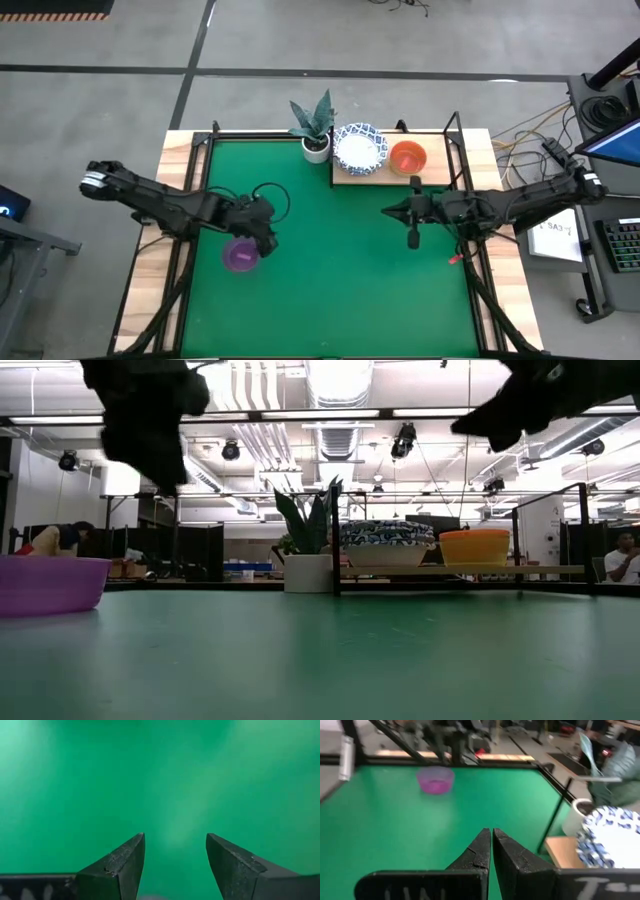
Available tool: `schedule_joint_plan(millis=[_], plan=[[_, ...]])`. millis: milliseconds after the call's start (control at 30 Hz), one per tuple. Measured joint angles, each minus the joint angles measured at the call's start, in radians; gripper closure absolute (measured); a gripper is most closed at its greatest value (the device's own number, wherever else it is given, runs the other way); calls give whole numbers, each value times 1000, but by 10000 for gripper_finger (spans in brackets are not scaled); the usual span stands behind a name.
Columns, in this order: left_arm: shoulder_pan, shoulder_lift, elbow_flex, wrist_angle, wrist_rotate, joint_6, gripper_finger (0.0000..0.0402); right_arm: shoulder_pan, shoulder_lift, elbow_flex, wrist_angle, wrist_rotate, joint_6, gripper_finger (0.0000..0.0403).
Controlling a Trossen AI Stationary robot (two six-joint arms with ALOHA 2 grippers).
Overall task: Place and stack bowls onto a shelf
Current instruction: Stack the purple bowl on top of the orange bowl
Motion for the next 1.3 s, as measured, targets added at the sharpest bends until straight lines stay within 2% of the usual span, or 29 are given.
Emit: schedule_joint_plan(millis=[67, 167, 267, 400, 900, 1133, 1300], plan=[[1, 52, 56, -122, 52, -132, 208, 0, -28, 0, 1, -34, -9, 394], [0, 135, 108, -263, 195, -265, 208, 0, -56, 0, 2, -99, -17, 394], [-4, 205, 126, -324, 317, -324, 208, 4, -65, 0, 2, -137, -17, 394], [-30, 267, 126, -334, 398, -360, 208, 13, -64, -2, -3, -143, -18, 394], [-70, 346, 114, -262, 392, -421, 208, 13, -61, -2, -5, -144, -25, 394], [-81, 404, 106, -230, 351, -410, 208, 13, -61, -2, -6, -144, -25, 394], [-94, 448, 105, -207, 345, -383, 231, 13, -61, -2, -5, -144, -25, 394]])
